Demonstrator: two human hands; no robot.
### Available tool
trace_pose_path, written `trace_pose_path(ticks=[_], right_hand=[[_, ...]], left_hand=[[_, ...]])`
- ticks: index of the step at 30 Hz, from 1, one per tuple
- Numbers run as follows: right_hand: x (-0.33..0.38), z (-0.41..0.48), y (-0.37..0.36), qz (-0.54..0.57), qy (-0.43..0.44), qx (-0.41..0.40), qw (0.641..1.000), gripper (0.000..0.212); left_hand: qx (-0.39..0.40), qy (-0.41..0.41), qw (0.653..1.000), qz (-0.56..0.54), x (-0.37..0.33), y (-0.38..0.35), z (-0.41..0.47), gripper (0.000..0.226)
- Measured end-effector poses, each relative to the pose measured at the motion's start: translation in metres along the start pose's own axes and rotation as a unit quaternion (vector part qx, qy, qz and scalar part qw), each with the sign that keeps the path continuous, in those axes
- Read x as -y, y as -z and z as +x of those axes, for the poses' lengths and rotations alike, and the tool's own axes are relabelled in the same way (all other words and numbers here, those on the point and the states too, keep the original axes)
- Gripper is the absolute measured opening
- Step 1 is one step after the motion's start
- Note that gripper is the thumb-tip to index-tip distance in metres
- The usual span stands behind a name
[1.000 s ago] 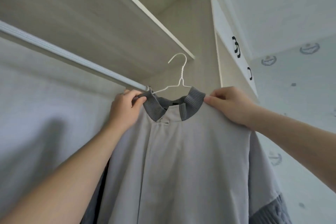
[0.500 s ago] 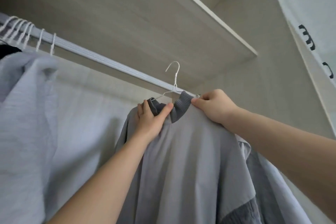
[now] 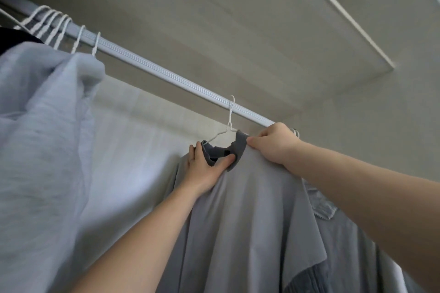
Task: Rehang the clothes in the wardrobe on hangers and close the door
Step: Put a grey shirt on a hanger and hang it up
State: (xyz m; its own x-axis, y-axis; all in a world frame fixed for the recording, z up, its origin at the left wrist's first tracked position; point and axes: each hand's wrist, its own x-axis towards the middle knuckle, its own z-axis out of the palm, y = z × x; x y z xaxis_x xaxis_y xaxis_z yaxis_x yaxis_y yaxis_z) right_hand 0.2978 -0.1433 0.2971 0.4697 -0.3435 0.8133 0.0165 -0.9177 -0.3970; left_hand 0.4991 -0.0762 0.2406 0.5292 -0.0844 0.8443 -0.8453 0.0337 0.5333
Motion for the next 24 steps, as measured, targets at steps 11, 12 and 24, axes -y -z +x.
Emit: trace_pose_path(ticks=[11,12,24], right_hand=[[-0.029,-0.002,-0.011,-0.217,0.138,-0.001,0.966,0.03],[-0.033,-0.005,-0.012,-0.26,0.164,0.002,0.951,0.038],[-0.087,-0.006,0.002,-0.555,0.245,0.026,0.794,0.101]], left_hand=[[-0.01,-0.072,0.997,0.004,0.036,-0.02,0.004,0.104],[-0.014,-0.079,0.997,0.006,0.038,-0.023,0.004,0.105],[0.033,-0.142,0.989,0.028,0.046,-0.071,0.01,0.102]])
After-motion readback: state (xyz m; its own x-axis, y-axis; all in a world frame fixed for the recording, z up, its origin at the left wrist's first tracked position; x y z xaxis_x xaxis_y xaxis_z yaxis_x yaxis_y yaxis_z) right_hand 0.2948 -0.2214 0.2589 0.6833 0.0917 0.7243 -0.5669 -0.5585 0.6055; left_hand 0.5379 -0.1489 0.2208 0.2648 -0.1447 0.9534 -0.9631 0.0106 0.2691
